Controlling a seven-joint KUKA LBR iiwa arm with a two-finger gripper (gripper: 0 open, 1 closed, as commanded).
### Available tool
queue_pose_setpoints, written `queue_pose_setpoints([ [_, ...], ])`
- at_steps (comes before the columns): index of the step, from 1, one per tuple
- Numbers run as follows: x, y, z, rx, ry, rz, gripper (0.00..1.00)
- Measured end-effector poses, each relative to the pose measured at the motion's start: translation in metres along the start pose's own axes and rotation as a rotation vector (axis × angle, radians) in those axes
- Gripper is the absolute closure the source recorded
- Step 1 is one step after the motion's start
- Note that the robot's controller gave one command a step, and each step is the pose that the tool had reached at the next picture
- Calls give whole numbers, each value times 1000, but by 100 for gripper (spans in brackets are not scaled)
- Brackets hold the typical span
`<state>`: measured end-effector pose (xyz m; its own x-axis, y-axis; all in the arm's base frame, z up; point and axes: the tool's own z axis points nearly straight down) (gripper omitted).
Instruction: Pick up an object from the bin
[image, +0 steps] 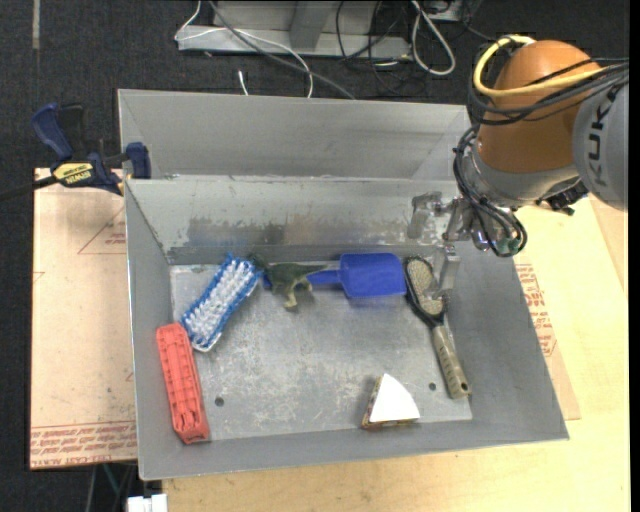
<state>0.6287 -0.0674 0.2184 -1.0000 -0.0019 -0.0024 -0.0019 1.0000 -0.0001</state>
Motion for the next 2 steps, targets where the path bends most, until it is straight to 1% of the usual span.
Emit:
queue_pose_setpoints([
  [1, 0, 0, 0, 0, 0, 0, 100],
  [2, 0, 0, 0, 0, 0, 0, 100],
])
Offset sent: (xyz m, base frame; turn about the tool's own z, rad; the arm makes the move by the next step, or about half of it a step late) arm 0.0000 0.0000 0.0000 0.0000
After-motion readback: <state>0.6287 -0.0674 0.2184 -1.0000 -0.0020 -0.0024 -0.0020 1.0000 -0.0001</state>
